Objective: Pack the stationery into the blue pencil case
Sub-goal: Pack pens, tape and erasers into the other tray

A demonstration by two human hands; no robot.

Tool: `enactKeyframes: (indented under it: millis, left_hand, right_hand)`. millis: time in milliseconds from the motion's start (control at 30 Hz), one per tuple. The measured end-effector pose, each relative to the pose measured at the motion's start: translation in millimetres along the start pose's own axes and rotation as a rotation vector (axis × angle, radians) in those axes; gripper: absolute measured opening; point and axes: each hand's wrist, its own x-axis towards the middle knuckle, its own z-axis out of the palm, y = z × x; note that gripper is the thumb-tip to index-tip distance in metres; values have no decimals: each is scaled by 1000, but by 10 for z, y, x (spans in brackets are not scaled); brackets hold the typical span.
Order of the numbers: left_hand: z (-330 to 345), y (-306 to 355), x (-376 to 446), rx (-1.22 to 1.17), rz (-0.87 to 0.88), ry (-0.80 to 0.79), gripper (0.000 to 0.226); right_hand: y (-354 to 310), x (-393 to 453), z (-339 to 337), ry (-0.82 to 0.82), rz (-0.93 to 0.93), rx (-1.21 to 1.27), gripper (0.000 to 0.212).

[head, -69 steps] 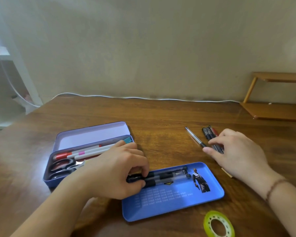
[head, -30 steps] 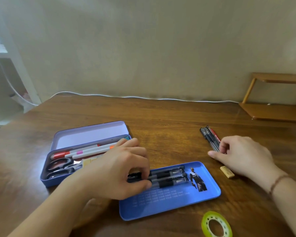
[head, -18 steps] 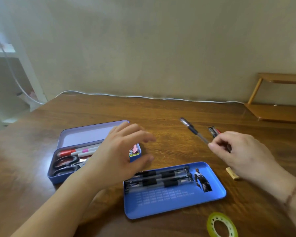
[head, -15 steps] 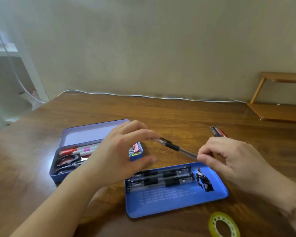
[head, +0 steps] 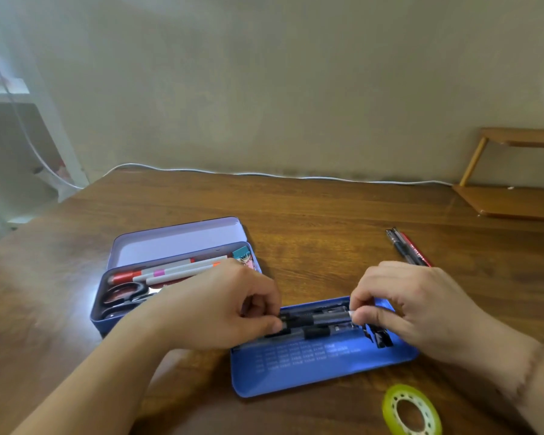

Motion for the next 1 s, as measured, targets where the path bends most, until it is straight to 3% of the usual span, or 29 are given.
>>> enactKeyframes:
  millis: [167,367,567,700,767,867,933,1000]
  left_hand:
    - [-38,34,-38,-71,-19,-115,11]
    - [-35,53,-80,152,2,-176,20]
    - [-32,54,-75,163,6,-134,18]
    - [-37,56,-75,159,7,-135,14]
    - [-34,57,-74,150,6,-124,17]
    - [-29,59,-61,141,15,-109,22]
    - [-20,58,-60,146,28,-100,22]
    - [-16,61,-52,151,39,-88,21]
  right_hand:
    - [-33,-4,13,-120,-105,25,22]
    - [-159,-6,69,-150,-228,-121,18]
    - [-168,-2,129,-41,-172,-93,12]
    - [-165,6,151,-68,-96,-92,18]
    - [-110,12,110,-10,40,-50,25]
    - [120,-9,-51,149,433,-185,31]
    - [273,-29,-159,45,732,-322,34]
    - [375,-36,-185,-105,875,-382,40]
